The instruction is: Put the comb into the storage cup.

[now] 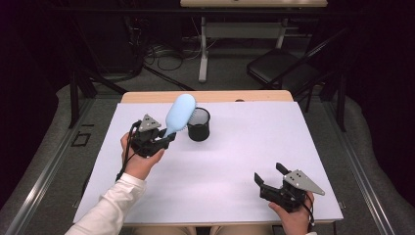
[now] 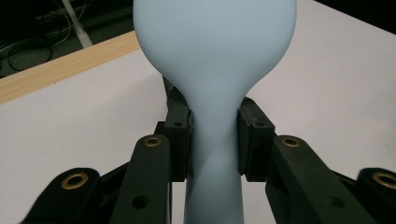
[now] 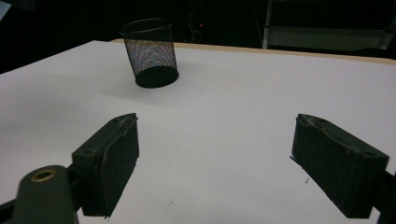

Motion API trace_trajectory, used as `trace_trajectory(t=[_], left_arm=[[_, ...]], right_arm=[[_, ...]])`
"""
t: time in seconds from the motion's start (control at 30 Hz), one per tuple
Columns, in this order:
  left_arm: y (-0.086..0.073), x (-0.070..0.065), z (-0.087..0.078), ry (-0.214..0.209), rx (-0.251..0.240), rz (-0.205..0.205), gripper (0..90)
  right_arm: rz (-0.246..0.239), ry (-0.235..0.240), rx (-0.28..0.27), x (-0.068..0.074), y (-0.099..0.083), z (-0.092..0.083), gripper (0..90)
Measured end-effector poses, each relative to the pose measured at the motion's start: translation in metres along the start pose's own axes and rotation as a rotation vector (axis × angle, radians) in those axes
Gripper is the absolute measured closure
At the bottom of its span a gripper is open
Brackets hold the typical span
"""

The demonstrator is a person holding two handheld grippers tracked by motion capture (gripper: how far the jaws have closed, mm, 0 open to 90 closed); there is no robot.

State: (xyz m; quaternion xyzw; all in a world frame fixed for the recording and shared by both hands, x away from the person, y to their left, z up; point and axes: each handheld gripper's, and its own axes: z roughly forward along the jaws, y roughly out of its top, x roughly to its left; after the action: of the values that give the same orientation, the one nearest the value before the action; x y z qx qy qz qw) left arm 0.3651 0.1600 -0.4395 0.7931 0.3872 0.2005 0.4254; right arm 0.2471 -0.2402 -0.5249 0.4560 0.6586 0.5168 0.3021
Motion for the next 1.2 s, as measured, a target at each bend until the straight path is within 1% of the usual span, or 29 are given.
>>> trace_trajectory(t=[0.13,0.37,0.47,0.53,0.67,0.9,1.13,1.17,1.2], left_arm=[[0.002,-0.001,0.002,-0.004,-0.027,-0.007,69.7],[0.005,-0.003,0.006,0.002,-0.054,0.001,69.7],[0.006,-0.002,0.007,0.0,-0.067,-0.004,69.7],[0.006,-0.002,0.008,-0.001,-0.069,-0.002,69.7],[0.007,-0.002,0.008,0.0,-0.065,0.006,69.7],[0.007,-0.001,0.008,-0.003,-0.068,0.006,69.7],[0.007,-0.002,0.009,-0.006,-0.061,0.003,69.7],[0.007,-0.002,0.009,-0.005,-0.061,0.002,69.7],[0.007,-0.002,0.009,-0.005,-0.062,0.002,69.7]], right_arm=[[-0.001,0.002,0.004,0.0,0.0,0.0,14.4],[0.0,0.004,0.01,0.001,0.0,0.001,14.4],[0.0,0.005,0.016,0.001,0.0,0.001,14.4],[0.002,0.008,0.015,0.001,0.0,0.002,14.4],[-0.002,0.015,0.032,0.001,0.0,0.003,14.3],[-0.025,0.03,0.06,0.005,0.0,0.006,14.3],[-0.034,0.049,0.086,0.009,0.003,0.009,14.3],[-0.036,0.05,0.079,0.009,0.003,0.01,14.3],[-0.034,0.055,0.089,0.009,0.004,0.011,14.3]])
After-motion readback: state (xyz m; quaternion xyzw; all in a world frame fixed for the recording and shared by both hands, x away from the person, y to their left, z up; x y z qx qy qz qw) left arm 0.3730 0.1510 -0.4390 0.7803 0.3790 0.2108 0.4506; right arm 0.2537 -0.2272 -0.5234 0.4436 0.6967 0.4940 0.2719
